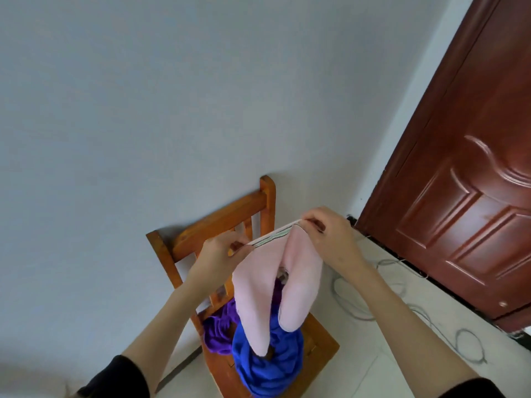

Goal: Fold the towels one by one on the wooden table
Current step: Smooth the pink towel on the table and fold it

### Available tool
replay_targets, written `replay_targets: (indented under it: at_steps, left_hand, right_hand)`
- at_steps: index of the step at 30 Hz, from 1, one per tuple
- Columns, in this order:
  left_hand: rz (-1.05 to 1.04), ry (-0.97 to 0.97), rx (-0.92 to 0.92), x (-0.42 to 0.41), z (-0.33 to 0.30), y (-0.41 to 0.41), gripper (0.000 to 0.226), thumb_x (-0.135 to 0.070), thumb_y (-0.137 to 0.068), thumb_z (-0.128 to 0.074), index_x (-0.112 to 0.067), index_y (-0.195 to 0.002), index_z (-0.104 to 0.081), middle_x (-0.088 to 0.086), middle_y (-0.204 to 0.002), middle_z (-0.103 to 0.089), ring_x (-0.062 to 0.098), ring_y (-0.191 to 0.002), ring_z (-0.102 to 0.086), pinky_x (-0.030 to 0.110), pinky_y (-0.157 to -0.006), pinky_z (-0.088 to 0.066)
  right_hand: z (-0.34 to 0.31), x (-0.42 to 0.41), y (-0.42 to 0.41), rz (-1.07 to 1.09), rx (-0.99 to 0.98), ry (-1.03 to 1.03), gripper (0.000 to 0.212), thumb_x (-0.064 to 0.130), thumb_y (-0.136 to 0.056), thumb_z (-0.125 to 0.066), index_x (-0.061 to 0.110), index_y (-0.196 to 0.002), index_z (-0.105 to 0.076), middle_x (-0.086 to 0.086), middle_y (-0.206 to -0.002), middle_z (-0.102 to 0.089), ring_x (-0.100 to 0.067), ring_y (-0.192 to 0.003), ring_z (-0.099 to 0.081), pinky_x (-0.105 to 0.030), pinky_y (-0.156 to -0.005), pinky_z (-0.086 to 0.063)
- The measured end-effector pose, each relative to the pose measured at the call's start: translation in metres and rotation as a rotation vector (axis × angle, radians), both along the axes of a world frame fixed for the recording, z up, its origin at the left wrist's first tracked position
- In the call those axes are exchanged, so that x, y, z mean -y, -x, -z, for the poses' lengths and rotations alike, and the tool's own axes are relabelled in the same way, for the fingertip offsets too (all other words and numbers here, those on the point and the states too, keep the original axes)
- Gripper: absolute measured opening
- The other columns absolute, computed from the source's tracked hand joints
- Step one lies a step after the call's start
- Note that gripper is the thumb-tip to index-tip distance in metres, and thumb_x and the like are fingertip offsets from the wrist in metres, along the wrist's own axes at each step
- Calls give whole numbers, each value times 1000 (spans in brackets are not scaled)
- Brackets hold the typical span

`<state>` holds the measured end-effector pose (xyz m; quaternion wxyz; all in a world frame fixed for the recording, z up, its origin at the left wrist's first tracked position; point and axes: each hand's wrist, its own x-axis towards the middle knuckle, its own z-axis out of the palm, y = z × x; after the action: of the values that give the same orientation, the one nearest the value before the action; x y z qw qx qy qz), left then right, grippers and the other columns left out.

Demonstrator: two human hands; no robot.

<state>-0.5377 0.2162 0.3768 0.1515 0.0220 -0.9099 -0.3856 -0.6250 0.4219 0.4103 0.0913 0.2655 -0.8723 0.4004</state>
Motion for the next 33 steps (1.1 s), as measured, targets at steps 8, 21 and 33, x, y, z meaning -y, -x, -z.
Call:
replay_targets:
  at_steps: [8, 21, 33]
  left_hand:
    - [-291, -36, -30, 24, -57, -67, 3, -14, -87, -63, -16, -87, -66, -2, -81, -67, 15, -75, -60, 16, -69, -46]
    - [-936, 115, -100, 12, -121, -301, 12, -30, -84, -66, -30, -75, -58, -6, -72, -63, 7, -66, -57, 14, -63, -43]
    - [-1482, 197, -27, -43, -144, -591, 22, -23, -83, -66, -38, -70, -56, -11, -68, -63, 0, -72, -55, 10, -64, -41]
  right_hand:
    - [-41, 52, -13, -281, -63, 104, 8, 4, -84, -61, 9, -78, -64, 7, -76, -58, -4, -72, -55, -22, -77, -44]
    - [-104, 151, -152, -919, -77, 143, 13, 12, -87, -60, 20, -77, -58, 15, -79, -55, -1, -74, -55, -6, -68, -40]
    - [-134, 224, -429, -1432, -124, 122, 9, 13, -87, -60, 8, -80, -64, 3, -82, -60, -12, -75, -56, -21, -70, -44]
